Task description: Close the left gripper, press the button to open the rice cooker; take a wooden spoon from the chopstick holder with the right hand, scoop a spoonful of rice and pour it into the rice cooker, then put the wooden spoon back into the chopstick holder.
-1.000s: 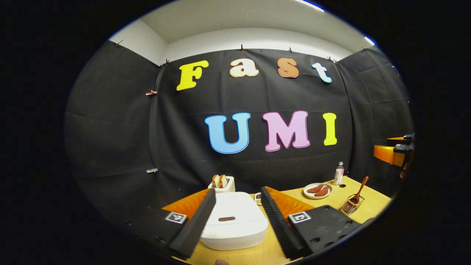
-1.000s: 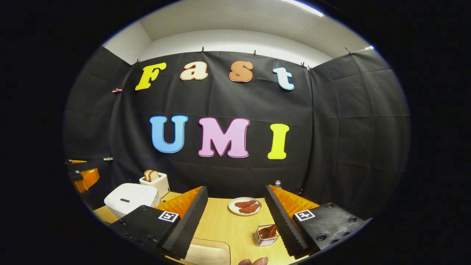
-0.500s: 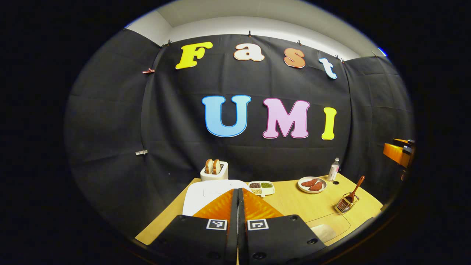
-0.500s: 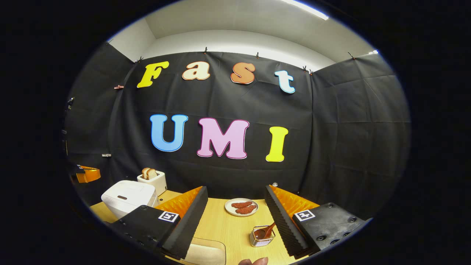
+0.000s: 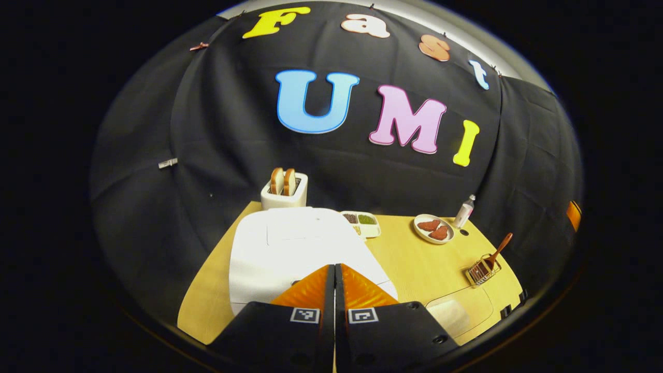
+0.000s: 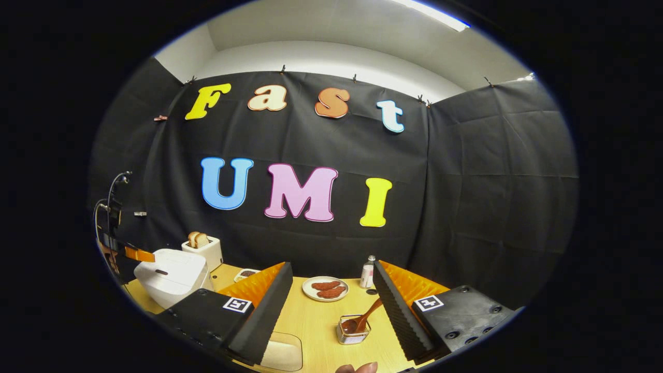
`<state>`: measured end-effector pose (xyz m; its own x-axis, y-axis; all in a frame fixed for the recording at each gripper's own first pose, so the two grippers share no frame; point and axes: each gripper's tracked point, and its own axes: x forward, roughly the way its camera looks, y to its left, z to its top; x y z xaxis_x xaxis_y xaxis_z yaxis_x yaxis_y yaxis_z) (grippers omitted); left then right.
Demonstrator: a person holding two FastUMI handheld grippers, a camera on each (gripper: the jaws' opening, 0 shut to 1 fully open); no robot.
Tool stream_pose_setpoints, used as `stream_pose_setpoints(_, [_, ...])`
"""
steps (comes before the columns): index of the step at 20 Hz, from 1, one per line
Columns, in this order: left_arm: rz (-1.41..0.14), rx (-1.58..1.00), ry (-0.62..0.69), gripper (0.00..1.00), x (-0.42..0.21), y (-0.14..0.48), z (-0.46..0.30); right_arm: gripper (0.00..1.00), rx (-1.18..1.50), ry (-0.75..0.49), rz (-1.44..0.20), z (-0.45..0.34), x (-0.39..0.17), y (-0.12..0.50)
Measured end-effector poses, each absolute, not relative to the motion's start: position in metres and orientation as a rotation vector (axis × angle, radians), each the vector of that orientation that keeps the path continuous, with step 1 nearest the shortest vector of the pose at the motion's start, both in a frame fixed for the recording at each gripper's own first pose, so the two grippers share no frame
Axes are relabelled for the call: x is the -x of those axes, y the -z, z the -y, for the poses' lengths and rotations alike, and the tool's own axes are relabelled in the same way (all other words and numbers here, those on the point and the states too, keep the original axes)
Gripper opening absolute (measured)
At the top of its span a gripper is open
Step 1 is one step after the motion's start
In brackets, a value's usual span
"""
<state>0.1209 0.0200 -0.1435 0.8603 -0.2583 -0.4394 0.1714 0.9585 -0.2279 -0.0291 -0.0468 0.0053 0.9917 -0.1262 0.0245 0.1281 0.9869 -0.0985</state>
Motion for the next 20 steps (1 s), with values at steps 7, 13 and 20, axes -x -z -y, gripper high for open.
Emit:
stream_pose_setpoints(7, [-0.585, 0.198, 0.204, 0.06, -0.140, 0.183, -0.024, 0.98, 0.105, 0.156, -0.005, 0.060, 0.038, 0.005])
stream_pose_setpoints(13, [-0.645, 0.182, 0.223, 0.07, -0.136, 0.199, -0.019, 0.98, 0.114, 0.158, -0.014, 0.063, 0.036, 0.009])
stream_pose_setpoints(20, [-0.655, 0.150, 0.214, 0.07, -0.135, 0.195, -0.019, 0.98, 0.130, 0.145, -0.007, 0.056, 0.034, 0.008])
